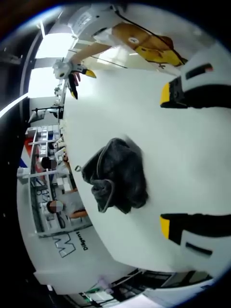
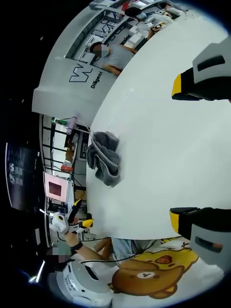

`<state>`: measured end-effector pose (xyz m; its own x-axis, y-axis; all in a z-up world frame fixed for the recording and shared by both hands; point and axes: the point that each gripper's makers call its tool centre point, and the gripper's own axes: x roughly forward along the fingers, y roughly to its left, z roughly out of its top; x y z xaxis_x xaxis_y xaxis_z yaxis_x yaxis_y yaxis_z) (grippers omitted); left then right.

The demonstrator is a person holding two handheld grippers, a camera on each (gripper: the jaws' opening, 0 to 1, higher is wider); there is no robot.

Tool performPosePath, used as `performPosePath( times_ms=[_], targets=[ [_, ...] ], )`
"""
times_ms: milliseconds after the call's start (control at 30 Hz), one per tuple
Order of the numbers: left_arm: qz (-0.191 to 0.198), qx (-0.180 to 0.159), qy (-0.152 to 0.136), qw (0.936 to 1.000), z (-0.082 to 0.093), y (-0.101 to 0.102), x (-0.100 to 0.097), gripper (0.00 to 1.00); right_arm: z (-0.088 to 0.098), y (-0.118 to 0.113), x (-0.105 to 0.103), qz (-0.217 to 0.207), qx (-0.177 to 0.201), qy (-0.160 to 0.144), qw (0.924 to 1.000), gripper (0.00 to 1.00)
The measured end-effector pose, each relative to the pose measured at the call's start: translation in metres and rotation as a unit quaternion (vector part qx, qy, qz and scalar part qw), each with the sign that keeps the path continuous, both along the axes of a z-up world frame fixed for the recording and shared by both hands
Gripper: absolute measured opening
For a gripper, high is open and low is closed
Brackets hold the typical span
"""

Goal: Fold the towel on the table until its edges align and the towel forms a compact rectangular stack.

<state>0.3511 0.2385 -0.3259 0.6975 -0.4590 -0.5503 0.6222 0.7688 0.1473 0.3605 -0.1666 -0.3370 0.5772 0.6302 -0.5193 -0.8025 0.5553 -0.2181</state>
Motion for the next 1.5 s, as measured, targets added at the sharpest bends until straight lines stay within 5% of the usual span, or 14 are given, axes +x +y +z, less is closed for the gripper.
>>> performPosePath(
  times_ms=[1267, 1500],
  targets=[
    [-0.003, -0.009, 0.019, 0.9998, 0.007, 0.002, 0.051, 0.95, -0.006, 0.0, -0.007, 0.007, -0.007, 0.007, 0.9999, 0.96],
    [-0.007, -0.051, 0.029, 0.9982, 0.012, -0.007, 0.068, 0.94, -0.007, 0.0, -0.01, 0.007, -0.009, 0.009, 0.9999, 0.96]
  ],
)
